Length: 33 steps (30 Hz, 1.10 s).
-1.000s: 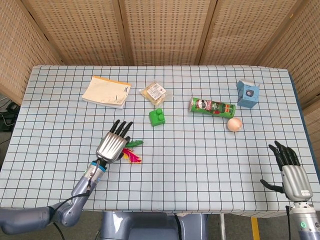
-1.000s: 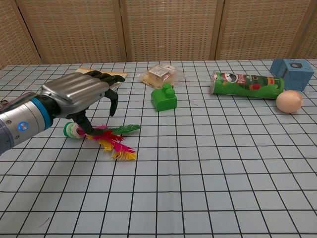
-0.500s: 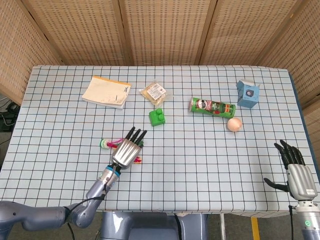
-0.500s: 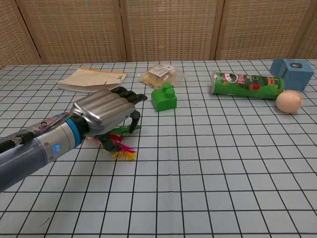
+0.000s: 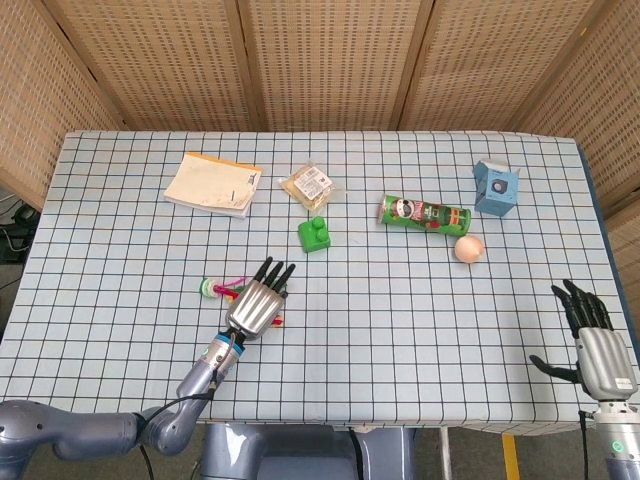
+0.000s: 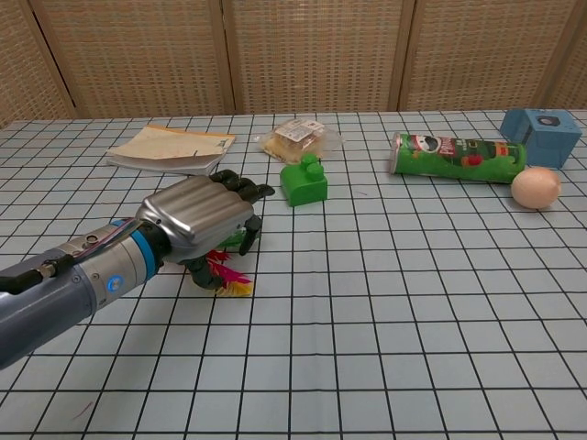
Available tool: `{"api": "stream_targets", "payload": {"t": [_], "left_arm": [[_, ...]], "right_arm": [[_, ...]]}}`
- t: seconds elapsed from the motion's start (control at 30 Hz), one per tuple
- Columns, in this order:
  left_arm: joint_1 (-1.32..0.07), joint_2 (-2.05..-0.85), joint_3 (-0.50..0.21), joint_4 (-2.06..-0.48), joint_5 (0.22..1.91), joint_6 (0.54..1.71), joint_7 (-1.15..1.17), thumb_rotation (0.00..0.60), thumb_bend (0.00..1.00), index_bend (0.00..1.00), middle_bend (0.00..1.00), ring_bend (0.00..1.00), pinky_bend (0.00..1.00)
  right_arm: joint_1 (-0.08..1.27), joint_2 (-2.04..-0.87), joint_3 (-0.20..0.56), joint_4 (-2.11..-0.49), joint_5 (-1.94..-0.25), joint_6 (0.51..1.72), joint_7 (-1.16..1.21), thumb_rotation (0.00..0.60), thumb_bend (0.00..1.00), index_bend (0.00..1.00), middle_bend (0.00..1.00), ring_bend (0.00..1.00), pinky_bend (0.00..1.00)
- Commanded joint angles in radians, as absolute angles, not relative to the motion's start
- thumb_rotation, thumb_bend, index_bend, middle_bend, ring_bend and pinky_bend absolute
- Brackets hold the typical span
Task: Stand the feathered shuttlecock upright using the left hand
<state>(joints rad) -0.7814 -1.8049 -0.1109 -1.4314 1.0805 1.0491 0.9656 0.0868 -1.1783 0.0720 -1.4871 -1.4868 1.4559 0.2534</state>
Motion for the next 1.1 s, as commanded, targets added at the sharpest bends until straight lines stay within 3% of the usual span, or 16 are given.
{"api": "stream_targets", "payload": {"t": [0.03, 0.33, 0.77, 1.1], "left_arm": [[-0.776, -1.795, -0.107, -1.449, 1.096, 1.063, 0.950, 0.600, 0.23, 0.48, 0.00, 0.00, 0.00], [-0.761, -1.752, -0.079, -1.471, 1.101, 1.069, 0.946, 0.600, 0.23, 0.48, 0.00, 0.00, 0.00], [-0.794, -1.816, -0.106, -1.385, 1.054, 1.033, 0.947, 0.600, 0.23, 0.51, 0.00, 0.00, 0.00], [-0.800, -1.839, -0.105, -1.361, 1.047, 1.035, 0.946, 0.600, 0.47, 0.59, 0.00, 0.00, 0.00]], "right_arm": [[0.087, -1.178, 0.074, -1.486, -1.483, 1.455, 0.257, 0.600, 0.06, 0.06, 0.00, 0.00, 0.00], [0.085, -1.176, 0.072, -1.494, -1.490, 1.460, 0.255, 0.600, 0.06, 0.06, 0.00, 0.00, 0.00], [0.086, -1.176, 0.077, -1.488, -1.478, 1.451, 0.272, 0.600, 0.06, 0.06, 0.00, 0.00, 0.00], [0.084, -1.175, 0.079, -1.487, -1.483, 1.460, 0.282, 0.600, 0.06, 0.06, 0.00, 0.00, 0.00]]}}
